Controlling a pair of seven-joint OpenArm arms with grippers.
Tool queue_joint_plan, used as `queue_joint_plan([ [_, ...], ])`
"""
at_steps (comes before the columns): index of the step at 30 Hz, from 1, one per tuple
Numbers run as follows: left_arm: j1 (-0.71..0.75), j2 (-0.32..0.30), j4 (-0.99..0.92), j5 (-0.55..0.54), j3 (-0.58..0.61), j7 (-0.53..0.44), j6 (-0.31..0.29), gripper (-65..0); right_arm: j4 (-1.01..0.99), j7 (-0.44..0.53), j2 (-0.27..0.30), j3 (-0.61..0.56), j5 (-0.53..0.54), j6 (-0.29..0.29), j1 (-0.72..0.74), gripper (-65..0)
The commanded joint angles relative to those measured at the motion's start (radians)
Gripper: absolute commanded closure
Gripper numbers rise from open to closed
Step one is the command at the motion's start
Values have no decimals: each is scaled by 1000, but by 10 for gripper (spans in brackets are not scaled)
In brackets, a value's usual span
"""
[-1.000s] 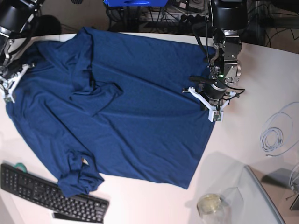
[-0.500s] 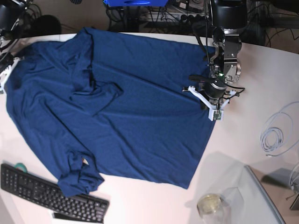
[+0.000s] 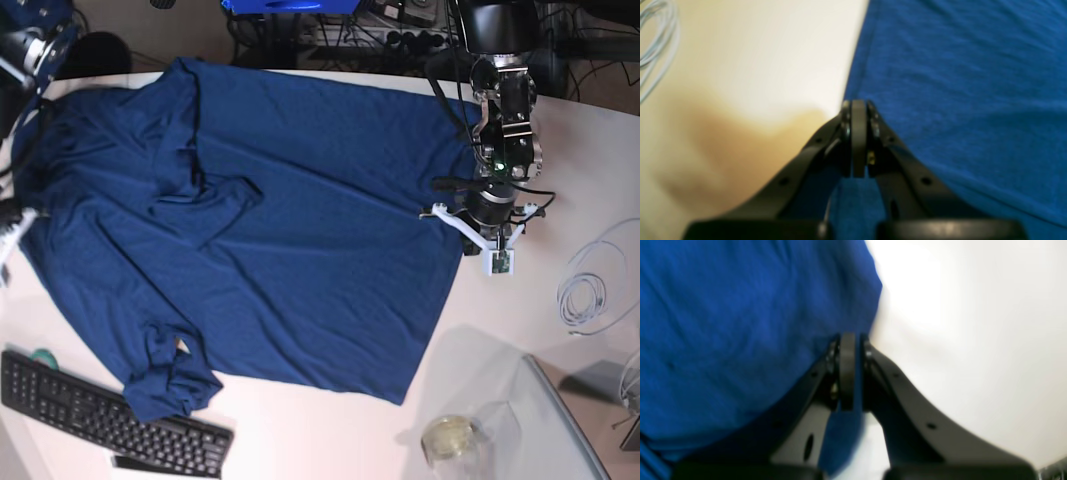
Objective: Layout the t-shirt on the table in an organized manner, then fold the t-shirt properly
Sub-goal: 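Release the shirt with both grippers and lift them away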
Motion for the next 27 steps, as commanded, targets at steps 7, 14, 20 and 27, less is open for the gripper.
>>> queue_joint_plan([
  [7,-170,49,-130,-4,6,-21,2,0,-399,146,85,-117,2,-78,186,-30],
  [14,-317,81,-385,6,16,-32,2,0,-431,172,68,-119,2,-92,196,-35],
  [20,-400,78,-641,6,6,-215,3,0,-523,354,62,-119,2,-240,209,-36],
  [27,-464,69,-701,-4,4,-268,3,0,-715,562,109,-120,2,-308,299,-36],
])
